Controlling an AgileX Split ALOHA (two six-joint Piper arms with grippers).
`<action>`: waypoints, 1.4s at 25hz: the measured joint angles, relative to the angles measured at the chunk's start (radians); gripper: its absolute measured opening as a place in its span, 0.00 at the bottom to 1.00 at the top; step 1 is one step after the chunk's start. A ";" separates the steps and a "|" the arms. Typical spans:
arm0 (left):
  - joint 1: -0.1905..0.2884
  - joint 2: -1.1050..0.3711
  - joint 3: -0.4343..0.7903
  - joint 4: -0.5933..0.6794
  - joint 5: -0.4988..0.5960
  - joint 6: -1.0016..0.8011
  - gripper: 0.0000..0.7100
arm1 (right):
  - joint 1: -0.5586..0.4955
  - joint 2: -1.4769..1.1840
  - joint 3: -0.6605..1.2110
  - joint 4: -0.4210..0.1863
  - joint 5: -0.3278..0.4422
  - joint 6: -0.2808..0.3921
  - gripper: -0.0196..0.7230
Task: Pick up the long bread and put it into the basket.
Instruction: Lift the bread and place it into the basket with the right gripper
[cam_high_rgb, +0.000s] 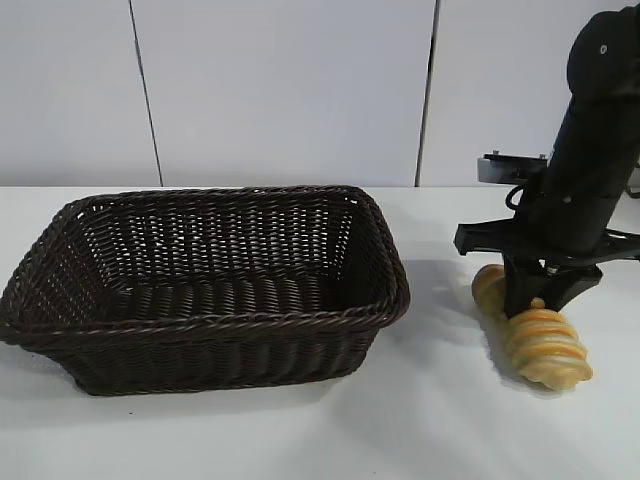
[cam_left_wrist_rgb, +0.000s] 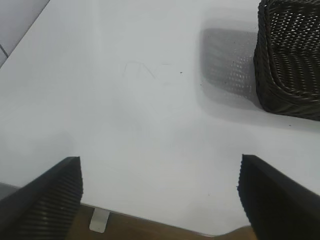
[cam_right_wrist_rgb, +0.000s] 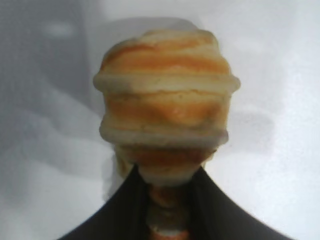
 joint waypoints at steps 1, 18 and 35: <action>0.000 0.000 0.000 0.000 0.000 0.000 0.87 | 0.000 -0.014 -0.032 -0.003 0.026 0.000 0.15; 0.000 0.000 0.000 0.000 0.000 0.000 0.87 | 0.031 -0.173 -0.465 -0.052 0.347 0.000 0.13; 0.000 0.000 0.000 0.000 0.000 0.000 0.87 | 0.495 -0.063 -0.467 0.022 0.116 0.027 0.13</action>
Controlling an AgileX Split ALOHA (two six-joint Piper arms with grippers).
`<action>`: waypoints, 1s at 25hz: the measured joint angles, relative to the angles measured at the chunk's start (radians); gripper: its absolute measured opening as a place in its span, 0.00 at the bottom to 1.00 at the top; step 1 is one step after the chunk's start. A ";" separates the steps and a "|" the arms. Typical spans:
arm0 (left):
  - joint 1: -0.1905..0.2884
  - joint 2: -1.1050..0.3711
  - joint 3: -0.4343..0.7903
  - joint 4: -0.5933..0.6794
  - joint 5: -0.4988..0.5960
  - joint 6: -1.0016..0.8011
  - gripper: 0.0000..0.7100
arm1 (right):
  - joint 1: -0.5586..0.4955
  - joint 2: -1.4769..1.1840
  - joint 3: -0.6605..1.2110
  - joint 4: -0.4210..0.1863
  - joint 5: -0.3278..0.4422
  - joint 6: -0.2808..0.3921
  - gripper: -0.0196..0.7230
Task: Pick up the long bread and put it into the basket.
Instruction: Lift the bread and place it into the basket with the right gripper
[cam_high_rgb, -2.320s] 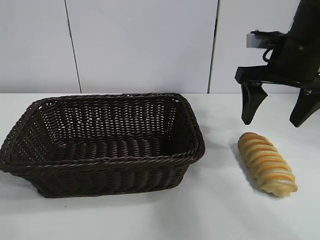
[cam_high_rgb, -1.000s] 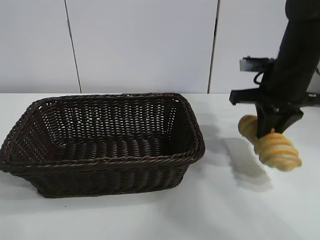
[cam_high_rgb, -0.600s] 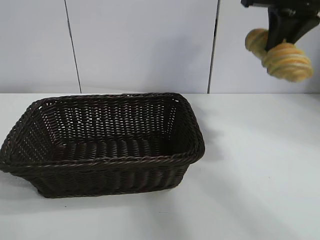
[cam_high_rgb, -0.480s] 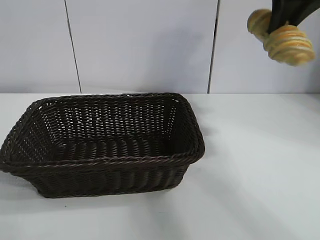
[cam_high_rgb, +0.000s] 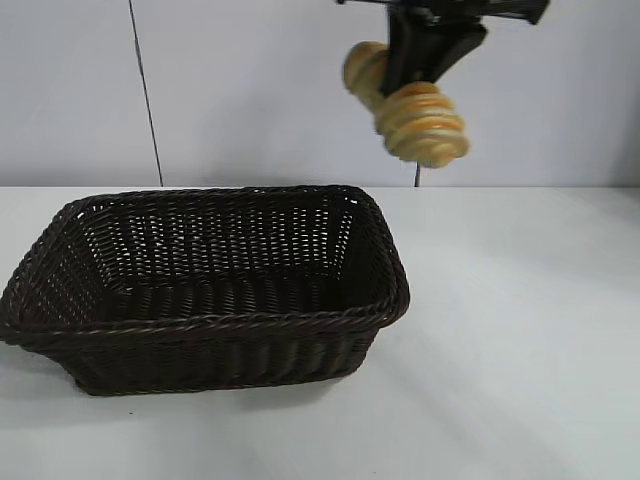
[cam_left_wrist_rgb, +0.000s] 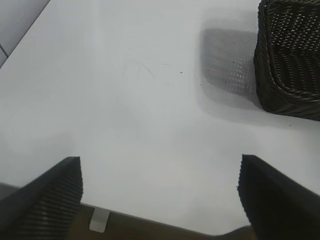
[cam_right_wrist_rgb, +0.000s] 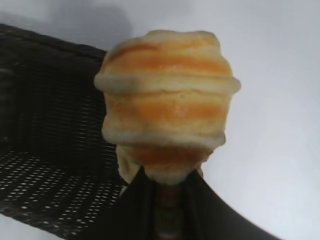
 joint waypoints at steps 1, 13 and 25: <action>0.000 0.000 0.000 0.000 0.000 0.000 0.87 | 0.007 0.008 0.000 0.002 -0.011 0.001 0.13; 0.000 0.000 0.000 0.000 0.000 0.000 0.87 | 0.011 0.205 -0.003 -0.010 -0.115 0.000 0.12; 0.000 0.000 0.000 0.000 0.000 0.000 0.87 | 0.011 0.319 -0.106 0.015 -0.118 0.000 0.47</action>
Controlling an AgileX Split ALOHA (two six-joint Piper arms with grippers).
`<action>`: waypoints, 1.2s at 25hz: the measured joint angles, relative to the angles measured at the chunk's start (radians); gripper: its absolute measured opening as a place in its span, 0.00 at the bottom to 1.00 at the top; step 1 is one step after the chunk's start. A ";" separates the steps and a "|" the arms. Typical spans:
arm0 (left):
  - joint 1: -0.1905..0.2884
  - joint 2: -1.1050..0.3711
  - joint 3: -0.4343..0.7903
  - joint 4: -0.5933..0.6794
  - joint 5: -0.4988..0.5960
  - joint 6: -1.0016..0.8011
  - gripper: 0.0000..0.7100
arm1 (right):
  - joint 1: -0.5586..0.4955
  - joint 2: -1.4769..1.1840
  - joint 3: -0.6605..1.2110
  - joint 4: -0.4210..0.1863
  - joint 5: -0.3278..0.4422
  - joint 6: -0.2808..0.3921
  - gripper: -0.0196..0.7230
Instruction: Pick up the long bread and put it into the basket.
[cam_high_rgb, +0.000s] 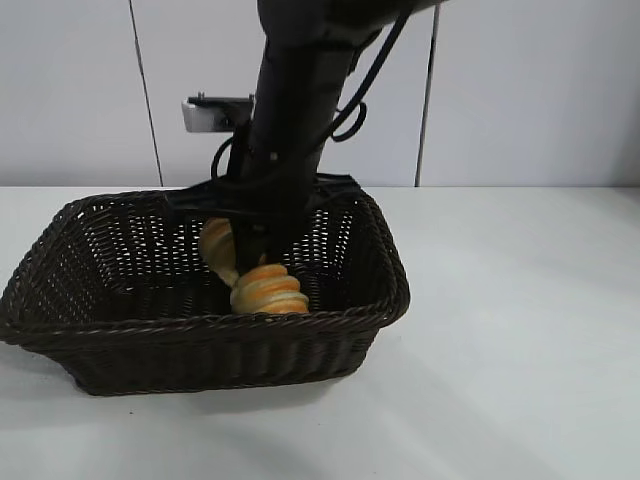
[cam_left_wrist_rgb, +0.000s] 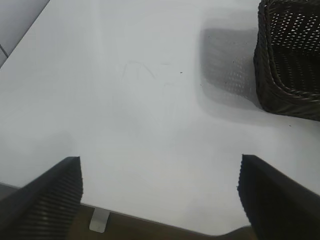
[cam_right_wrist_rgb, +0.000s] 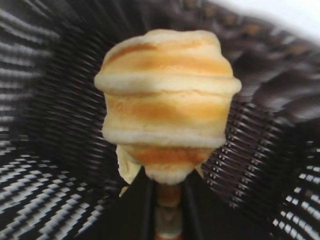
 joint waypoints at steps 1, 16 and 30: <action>0.000 0.000 0.000 0.000 0.000 0.000 0.87 | 0.000 0.000 -0.026 0.000 0.017 0.000 0.60; 0.000 0.000 0.000 0.000 0.000 0.000 0.87 | -0.001 -0.097 -0.356 -0.126 0.348 0.060 0.90; 0.000 0.000 0.000 0.000 0.000 0.000 0.87 | -0.254 -0.439 -0.147 -0.238 0.366 0.116 0.90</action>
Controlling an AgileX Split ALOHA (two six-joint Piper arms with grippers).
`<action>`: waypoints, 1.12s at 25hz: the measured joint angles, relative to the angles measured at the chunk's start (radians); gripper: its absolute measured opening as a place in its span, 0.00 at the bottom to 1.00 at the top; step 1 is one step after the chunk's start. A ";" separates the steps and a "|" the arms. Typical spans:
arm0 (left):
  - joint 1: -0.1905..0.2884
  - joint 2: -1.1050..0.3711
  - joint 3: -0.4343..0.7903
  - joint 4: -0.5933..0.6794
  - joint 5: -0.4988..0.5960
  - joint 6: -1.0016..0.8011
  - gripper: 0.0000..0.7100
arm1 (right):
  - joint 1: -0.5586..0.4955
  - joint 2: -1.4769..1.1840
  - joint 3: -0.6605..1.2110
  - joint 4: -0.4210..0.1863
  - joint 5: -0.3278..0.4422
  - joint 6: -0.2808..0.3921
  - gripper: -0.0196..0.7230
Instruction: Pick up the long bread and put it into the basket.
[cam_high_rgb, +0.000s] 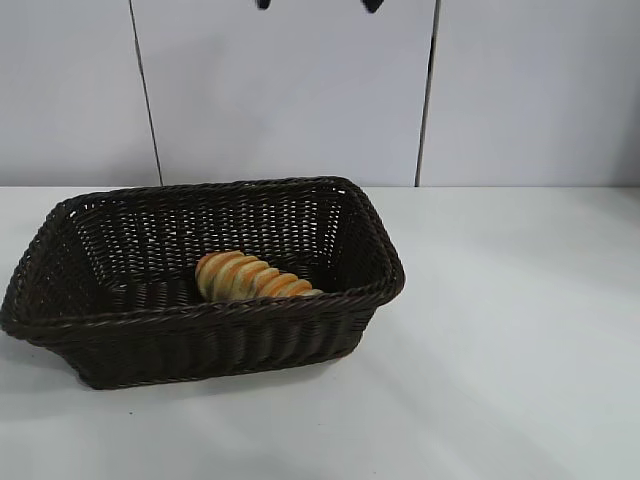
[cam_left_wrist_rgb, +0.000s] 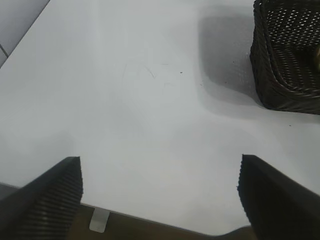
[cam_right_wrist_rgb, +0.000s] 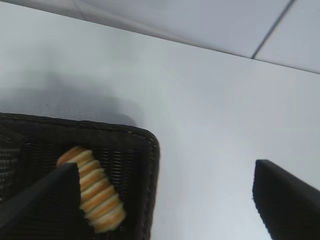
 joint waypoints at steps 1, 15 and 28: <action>0.000 0.000 0.000 0.000 0.000 0.000 0.87 | -0.026 -0.032 0.050 -0.008 0.000 0.000 0.90; 0.000 0.000 0.000 0.000 0.000 0.000 0.87 | -0.495 -0.359 0.358 -0.056 0.003 -0.090 0.90; 0.000 0.000 0.000 0.000 0.000 0.000 0.87 | -0.500 -1.337 0.786 0.095 0.013 -0.179 0.90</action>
